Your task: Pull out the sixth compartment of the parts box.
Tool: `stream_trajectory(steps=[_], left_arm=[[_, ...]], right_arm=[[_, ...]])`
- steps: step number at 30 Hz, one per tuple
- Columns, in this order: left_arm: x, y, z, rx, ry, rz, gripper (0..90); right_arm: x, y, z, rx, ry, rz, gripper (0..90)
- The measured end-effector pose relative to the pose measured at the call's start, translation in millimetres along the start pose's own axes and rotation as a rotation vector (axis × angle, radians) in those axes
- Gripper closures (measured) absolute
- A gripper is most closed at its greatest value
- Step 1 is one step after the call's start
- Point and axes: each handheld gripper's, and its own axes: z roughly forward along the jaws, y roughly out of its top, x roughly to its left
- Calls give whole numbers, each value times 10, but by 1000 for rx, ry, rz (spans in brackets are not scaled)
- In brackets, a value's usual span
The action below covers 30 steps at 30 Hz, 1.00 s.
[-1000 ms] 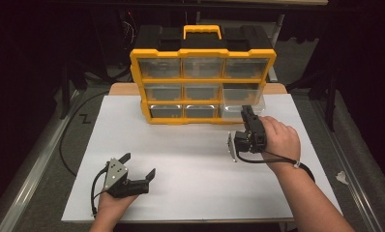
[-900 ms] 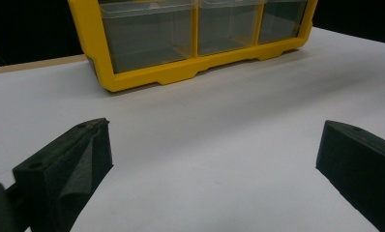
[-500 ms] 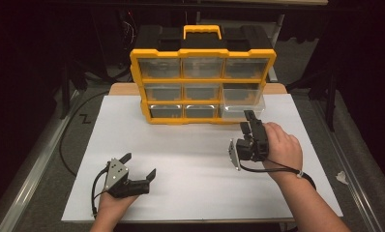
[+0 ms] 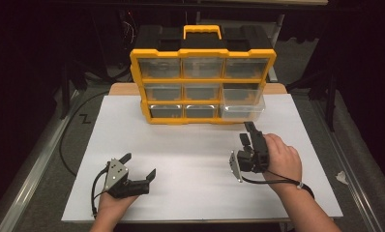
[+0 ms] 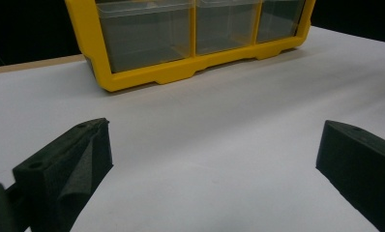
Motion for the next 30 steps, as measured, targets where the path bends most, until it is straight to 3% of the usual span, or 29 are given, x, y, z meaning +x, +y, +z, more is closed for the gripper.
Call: stream_trajectory(steps=[8, 17, 23, 27, 30], left_arm=[[-1, -1, -2, 0, 0, 2, 2], [0, -7, 6, 5, -7, 2, 2], [-8, -10, 27, 7, -6, -1, 2], [-12, -9, 31, 8, -3, 2, 2], [-13, -14, 38, 17, 0, 4, 2]], right_arm=[[218, -64, -55, 5, 36, 2, 400], [595, -142, -135, 9, 98, -1, 377], [698, -241, -180, 23, 106, 19, 376], [775, -328, -231, 40, 142, 23, 355], [771, -343, -220, 52, 142, 44, 354]])
